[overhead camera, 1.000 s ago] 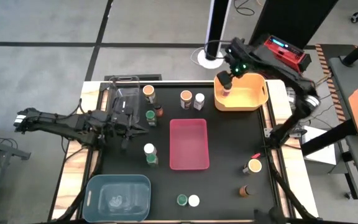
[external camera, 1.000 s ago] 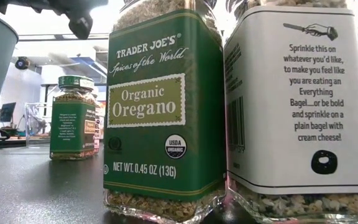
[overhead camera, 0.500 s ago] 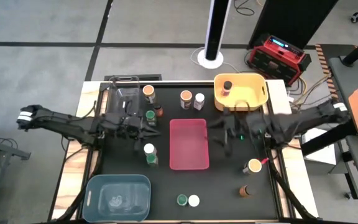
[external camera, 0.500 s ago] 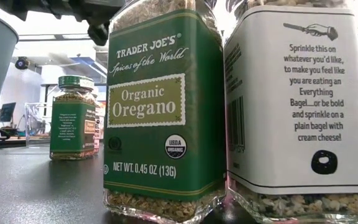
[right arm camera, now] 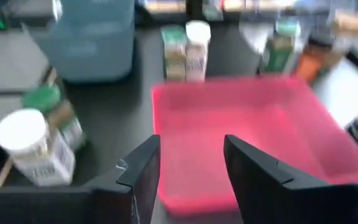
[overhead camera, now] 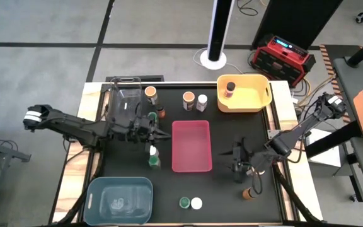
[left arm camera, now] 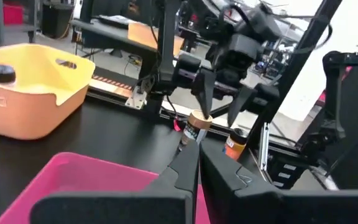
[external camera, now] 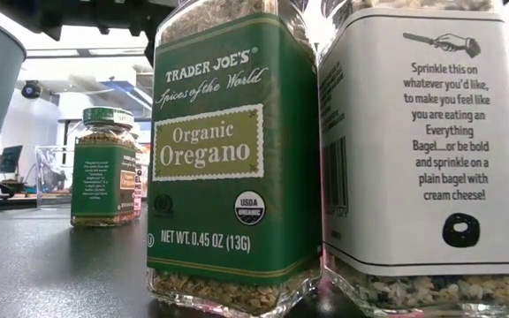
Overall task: Sort spices by type
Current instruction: Put the top right gold seasoning bottle into the red bin
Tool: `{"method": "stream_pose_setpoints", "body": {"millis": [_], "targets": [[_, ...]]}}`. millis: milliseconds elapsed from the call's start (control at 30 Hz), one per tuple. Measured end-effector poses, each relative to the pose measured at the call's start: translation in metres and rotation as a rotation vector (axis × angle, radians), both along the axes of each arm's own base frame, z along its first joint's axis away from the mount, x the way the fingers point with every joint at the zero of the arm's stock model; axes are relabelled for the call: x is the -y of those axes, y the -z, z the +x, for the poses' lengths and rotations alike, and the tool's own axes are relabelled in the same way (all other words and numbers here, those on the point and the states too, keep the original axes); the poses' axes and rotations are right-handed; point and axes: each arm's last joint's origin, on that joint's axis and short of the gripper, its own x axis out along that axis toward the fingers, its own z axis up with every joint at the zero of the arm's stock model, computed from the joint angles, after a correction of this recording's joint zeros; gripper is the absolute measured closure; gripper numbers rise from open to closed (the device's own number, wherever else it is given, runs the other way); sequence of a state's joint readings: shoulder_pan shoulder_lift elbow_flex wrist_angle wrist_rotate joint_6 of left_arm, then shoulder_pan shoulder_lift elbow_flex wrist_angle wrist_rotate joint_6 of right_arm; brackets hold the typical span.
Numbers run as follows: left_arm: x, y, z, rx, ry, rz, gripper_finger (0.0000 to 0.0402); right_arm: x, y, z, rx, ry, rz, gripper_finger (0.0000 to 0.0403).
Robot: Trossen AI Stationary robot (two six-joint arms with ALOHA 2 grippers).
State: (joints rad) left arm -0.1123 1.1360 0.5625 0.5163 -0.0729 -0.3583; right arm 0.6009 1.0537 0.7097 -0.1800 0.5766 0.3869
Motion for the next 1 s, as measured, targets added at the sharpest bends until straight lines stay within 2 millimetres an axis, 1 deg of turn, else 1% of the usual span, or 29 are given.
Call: {"method": "stream_pose_setpoints", "body": {"millis": [133, 233, 267, 367, 467, 533, 633, 767, 900, 1000], "targets": [[-0.001, 0.007, 0.007, -0.016, -0.051, -0.036, 0.0402, 0.004, 0.008, -0.009, -0.103, 0.042, 0.008, 0.0241], [-0.001, 0.015, 0.014, -0.05, -0.095, -0.035, 0.0402, 0.009, 0.01, -0.016, -0.155, 0.066, 0.0, 0.0238], [-0.002, 0.014, 0.018, -0.062, -0.109, -0.03, 0.0402, 0.011, 0.009, -0.018, -0.166, 0.067, -0.008, 0.0236], [-0.006, 0.005, 0.034, -0.153, -0.126, 0.057, 0.0402, 0.014, 0.005, -0.024, -0.161, 0.066, -0.007, 0.0228], [-0.011, -0.006, 0.053, -0.347, -0.107, 0.226, 0.0402, 0.02, -0.002, -0.027, -0.138, 0.07, 0.0, 0.022], [-0.017, -0.017, 0.066, -0.454, -0.106, 0.277, 0.0402, 0.023, -0.005, -0.029, -0.122, 0.074, -0.003, 0.0217], [-0.035, -0.032, 0.085, -0.524, -0.126, 0.326, 0.0402, 0.027, -0.008, -0.029, -0.103, 0.088, -0.048, 0.0216], [-0.067, -0.036, 0.106, -0.593, -0.077, 0.326, 0.0402, 0.028, -0.008, -0.028, -0.092, 0.112, -0.088, 0.0219], [-0.102, -0.045, 0.116, -0.631, -0.079, 0.327, 0.0396, 0.027, -0.005, -0.027, -0.101, 0.114, -0.093, 0.0221], [-0.125, -0.043, 0.121, -0.676, -0.099, 0.351, 0.0375, 0.027, -0.006, -0.026, -0.086, 0.126, -0.092, 0.0218]]}}
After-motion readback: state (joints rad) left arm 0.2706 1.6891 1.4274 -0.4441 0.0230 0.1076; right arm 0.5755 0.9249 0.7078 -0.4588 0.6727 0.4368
